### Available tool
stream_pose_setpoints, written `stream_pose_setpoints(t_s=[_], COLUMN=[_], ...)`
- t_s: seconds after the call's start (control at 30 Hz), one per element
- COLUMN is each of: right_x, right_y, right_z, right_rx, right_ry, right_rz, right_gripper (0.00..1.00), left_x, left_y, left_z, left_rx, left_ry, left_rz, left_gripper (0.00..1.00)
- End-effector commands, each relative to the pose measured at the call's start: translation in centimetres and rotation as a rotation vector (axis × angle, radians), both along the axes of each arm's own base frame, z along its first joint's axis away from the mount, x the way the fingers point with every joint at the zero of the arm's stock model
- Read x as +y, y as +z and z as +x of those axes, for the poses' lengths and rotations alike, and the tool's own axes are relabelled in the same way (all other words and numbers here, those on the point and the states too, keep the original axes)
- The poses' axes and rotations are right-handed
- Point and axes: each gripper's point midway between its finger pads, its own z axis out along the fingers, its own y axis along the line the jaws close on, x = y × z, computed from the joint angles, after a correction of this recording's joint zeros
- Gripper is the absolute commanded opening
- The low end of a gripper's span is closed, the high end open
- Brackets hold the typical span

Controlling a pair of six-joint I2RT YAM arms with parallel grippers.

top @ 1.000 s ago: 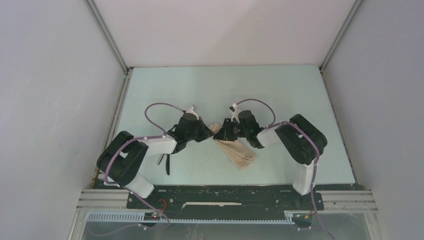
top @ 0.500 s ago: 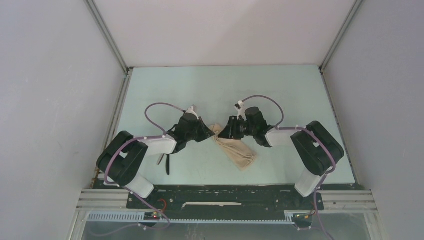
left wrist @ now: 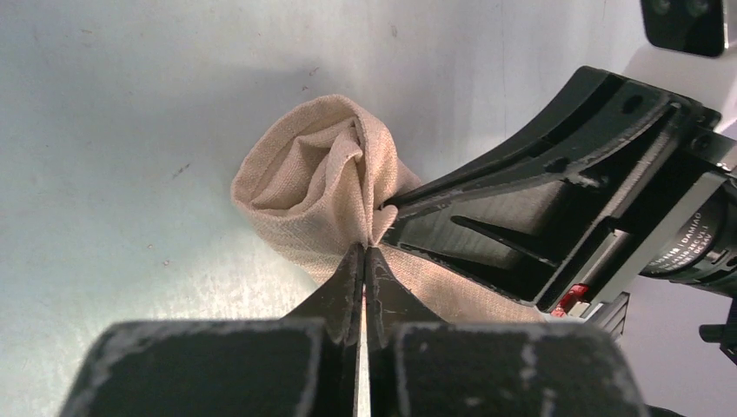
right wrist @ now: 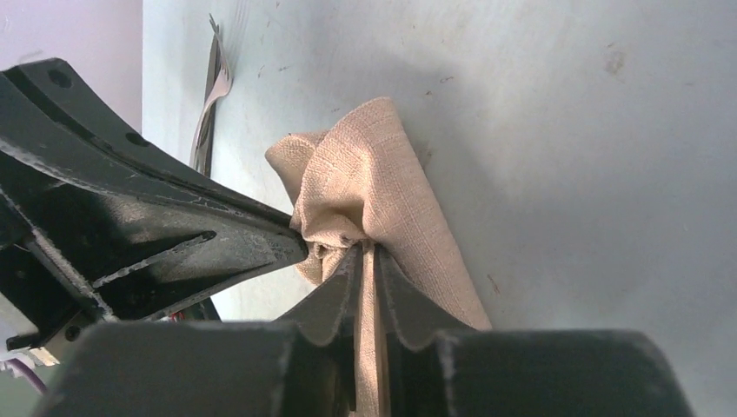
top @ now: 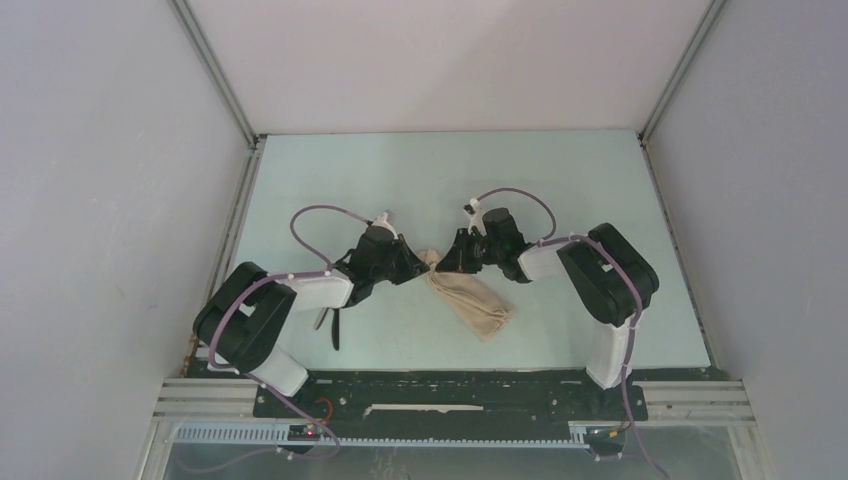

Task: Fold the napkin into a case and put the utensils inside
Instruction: Grasp the top corner of the smaller rectangle folded napkin from the folded napkin.

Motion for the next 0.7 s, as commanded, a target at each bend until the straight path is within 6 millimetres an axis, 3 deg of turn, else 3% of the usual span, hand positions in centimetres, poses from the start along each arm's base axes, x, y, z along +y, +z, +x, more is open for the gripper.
stream_pose_setpoints(t_s=[0.0, 0.1, 0.33, 0.67], right_x=[2.1, 2.3, 1.3, 3.1], right_y=[1.5, 1.8, 4.1, 2.1], right_z=[0.3, -0.3, -0.2, -0.4], right_rx=[-0.056, -0.062, -0.111, -0.083], right_ry=[0.056, 0.066, 0.054, 0.091], right_rz=[0.058, 0.05, 0.031, 0.066], right_gripper=[0.12, 0.12, 0.28, 0.13], left_x=[-0.8, -0.8, -0.6, -0.5], left_y=[2.6, 2.7, 2.2, 2.7], left_z=[0.6, 0.7, 0.6, 0.6], left_rx=[-0.065, -0.068, -0.057, -0.069], left_ry=[-0.039, -0.038, -0.034, -0.034], left_rz=[-0.036, -0.033, -0.023, -0.027], left_gripper=[0.0, 0.0, 0.0, 0.0])
